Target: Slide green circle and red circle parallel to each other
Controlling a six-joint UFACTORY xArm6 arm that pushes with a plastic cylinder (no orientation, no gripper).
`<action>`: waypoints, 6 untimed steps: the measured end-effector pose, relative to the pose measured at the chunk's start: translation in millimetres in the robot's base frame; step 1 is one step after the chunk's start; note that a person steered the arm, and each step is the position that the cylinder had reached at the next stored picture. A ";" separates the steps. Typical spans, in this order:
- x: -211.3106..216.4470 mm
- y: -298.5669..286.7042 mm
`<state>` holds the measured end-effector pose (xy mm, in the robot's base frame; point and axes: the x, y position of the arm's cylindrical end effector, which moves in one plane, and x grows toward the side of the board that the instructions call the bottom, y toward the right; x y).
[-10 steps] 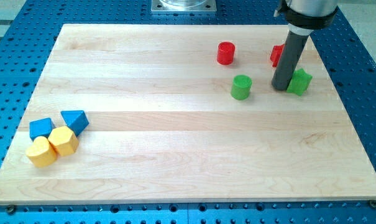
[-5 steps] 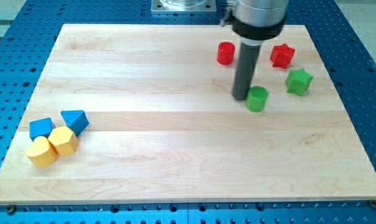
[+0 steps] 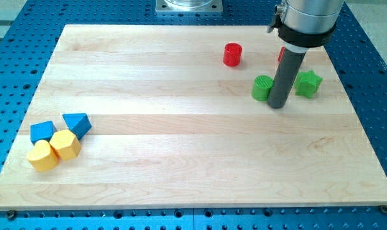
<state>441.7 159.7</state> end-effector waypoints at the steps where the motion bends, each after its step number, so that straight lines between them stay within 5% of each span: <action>1: -12.1 -36.5; 3: -36.9 -95.8; 6: -63.8 -47.4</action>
<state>377.9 112.2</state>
